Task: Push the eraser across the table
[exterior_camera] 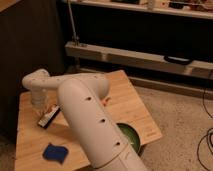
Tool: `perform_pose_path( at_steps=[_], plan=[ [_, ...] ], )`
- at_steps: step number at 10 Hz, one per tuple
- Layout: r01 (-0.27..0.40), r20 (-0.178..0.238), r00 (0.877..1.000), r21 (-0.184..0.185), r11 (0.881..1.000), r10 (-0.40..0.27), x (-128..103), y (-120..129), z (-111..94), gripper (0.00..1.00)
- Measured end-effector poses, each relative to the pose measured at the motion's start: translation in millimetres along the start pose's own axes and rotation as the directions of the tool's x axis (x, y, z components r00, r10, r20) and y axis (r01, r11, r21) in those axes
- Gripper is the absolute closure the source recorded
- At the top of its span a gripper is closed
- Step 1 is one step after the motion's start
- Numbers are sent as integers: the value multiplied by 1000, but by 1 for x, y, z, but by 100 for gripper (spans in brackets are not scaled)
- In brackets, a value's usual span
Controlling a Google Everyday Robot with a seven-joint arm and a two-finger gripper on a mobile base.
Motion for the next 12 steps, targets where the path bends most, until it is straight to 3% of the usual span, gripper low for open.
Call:
perform_pose_path(
  at_steps=[3,5,9,12],
  plan=[
    [-44,-29,999,7,999,44,30,-13,-2,100],
    [-73,-24,997,9,997,73,52,-16,-7,100],
    [-157,-24,987,16,987,157,129,-24,-22,100],
    [-228,-60,971,43,973,231,200,-25,-31,100]
  ],
)
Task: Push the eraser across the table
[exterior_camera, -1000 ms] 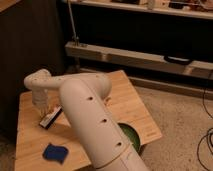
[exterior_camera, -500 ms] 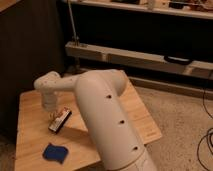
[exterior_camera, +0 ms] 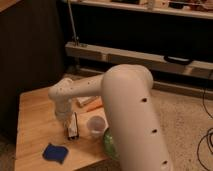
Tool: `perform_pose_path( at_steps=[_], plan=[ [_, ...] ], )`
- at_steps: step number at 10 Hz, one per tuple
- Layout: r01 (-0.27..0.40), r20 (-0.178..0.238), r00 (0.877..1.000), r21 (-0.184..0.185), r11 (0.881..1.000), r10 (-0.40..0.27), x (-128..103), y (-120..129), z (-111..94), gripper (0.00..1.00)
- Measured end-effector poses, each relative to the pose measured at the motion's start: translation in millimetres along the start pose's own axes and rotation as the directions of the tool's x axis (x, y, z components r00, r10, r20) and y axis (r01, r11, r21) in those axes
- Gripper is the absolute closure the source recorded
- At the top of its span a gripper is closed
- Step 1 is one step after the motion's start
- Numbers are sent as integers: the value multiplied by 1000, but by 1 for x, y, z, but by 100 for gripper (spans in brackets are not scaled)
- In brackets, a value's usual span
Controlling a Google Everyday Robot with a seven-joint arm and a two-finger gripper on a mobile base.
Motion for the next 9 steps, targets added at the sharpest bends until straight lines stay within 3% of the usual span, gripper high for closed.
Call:
perform_pose_path(
  at_steps=[2,5,7,9],
  plan=[
    [-68,36,997,3,998,67,38,-12,-17,100],
    [-73,136,988,-25,997,75,63,-10,-49,100],
    [-56,179,982,-34,998,62,61,-1,-63,100],
    [-39,226,973,-41,998,47,43,15,-74,96]
  ],
)
